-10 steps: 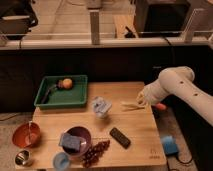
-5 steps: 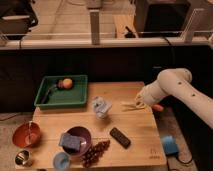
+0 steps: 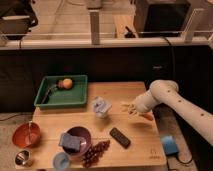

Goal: Place pepper in table surface

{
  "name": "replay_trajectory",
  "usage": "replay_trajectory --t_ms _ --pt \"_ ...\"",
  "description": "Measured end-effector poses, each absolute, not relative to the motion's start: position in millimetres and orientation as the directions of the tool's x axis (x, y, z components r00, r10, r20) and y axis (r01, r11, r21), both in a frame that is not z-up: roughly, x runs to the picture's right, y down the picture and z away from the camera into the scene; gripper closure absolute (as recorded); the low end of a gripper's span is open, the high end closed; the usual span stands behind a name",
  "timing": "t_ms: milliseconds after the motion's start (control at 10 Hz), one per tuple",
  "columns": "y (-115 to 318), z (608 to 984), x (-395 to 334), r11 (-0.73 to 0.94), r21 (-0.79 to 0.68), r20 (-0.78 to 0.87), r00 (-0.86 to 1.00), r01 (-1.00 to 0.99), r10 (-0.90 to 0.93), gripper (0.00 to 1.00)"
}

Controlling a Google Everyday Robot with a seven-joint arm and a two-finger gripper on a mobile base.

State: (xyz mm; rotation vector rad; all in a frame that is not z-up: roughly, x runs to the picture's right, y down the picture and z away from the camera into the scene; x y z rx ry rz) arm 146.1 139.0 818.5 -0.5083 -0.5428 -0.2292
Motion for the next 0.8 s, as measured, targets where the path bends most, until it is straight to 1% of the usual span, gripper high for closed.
replay_trajectory --t_ms 200,300,400,600,700,800 --pt "154.4 833.6 135.5 0.816 -0.465 0.542 0.839 0.343 -0.044 1.00" --pt "156.9 835.7 133.8 0.801 -0.492 0.538 0.842 0.341 -0.027 0.98" --pt "158.8 838.0 131.9 0.793 -0.507 0.538 0.843 0.337 -0.015 0.94" --pt "163.4 840.9 130.5 0.771 -0.542 0.533 0.846 0.335 0.007 0.73" --pt "165.7 842.8 129.7 0.757 -0.560 0.529 0.849 0.336 0.014 0.61" --pt "167.1 844.7 128.5 0.747 -0.572 0.526 0.850 0.338 0.018 0.53"
